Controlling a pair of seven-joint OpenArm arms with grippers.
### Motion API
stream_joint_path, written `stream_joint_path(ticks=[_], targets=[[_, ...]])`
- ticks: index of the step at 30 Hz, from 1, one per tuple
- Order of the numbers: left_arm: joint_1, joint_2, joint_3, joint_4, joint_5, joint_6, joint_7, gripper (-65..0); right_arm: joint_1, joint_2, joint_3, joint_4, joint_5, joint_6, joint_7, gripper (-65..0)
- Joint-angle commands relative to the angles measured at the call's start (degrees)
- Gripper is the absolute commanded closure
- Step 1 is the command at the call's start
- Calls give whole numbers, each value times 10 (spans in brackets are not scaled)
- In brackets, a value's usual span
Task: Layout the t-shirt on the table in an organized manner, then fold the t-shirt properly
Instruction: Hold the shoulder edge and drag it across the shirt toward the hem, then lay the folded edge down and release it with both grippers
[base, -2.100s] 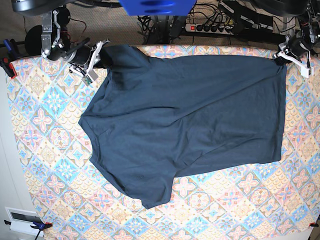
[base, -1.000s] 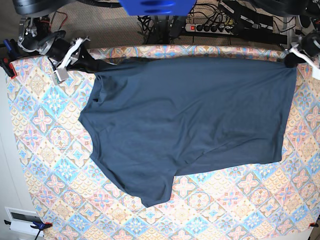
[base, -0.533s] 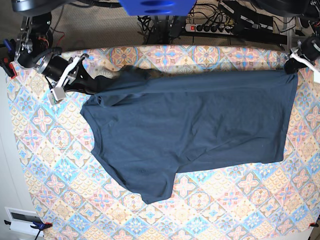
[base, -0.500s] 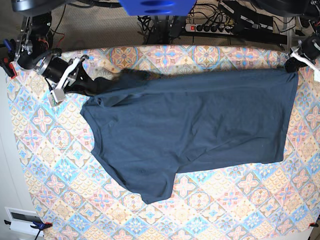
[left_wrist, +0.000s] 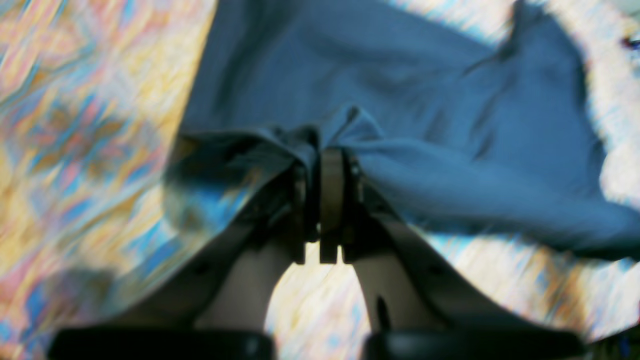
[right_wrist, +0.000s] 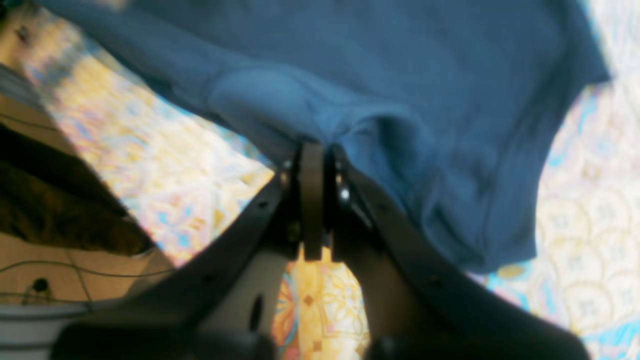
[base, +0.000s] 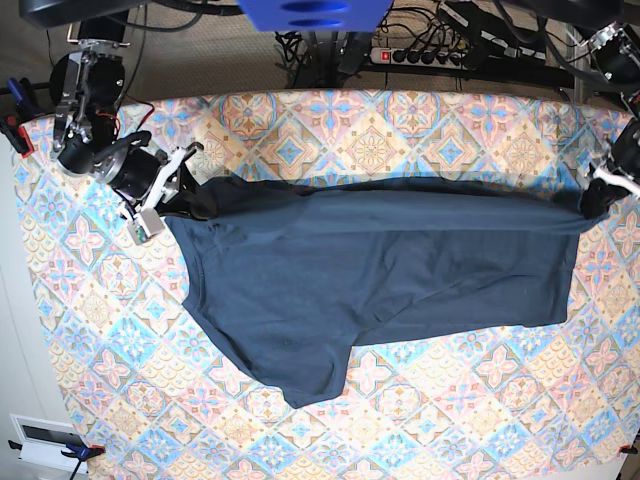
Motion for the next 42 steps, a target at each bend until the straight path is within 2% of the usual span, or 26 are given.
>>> stream_joint_path(ticks=[1,5,8,16,20,23,27,29,32,35,37,42], targets=[[-7,-6,-4,8,2,-2,-9,0,10,-2,3,3,6,3,22,-7],[-65,30,-2,8,53,-1,-9,0,51,-35,3,-26,-48,3,22,-7],[-100,44,-2,-25,92,-1,-9,0,78,-41,3,-51,-86,3,22,-7],[-178,37,-3,-188,156,-1,-15,0,114,-41,6,-114,-137,3,22,-7],[-195,37,-2,-214,176,-1,-35,0,117,-41,6,-130,-156,3,27,-7],[-199,37,-2,-235,193,-1,-65,0,117,-41,4,-146,-164,3,56,-7],[-200,37,0,-240,199,-1,-67,0,117,-41,3,-160,-164,3,61,-12],[-198,35,7,-240,196,1,-67,-85,114,-41,2,-157,-164,3,60,-37],[-195,27,15,-238,193,5,-46,-288,113,-41,2,-154,-164,3,59,-117],[-194,15,15,-233,164,5,-16,-438,113,-41,2,-153,-161,3,59,-192],[-175,7,15,-221,129,5,-7,-476,109,-41,2,-149,-161,3,58,-219],[-103,-3,15,-170,59,6,-9,-465,62,-41,7,-97,-161,3,59,-217]])
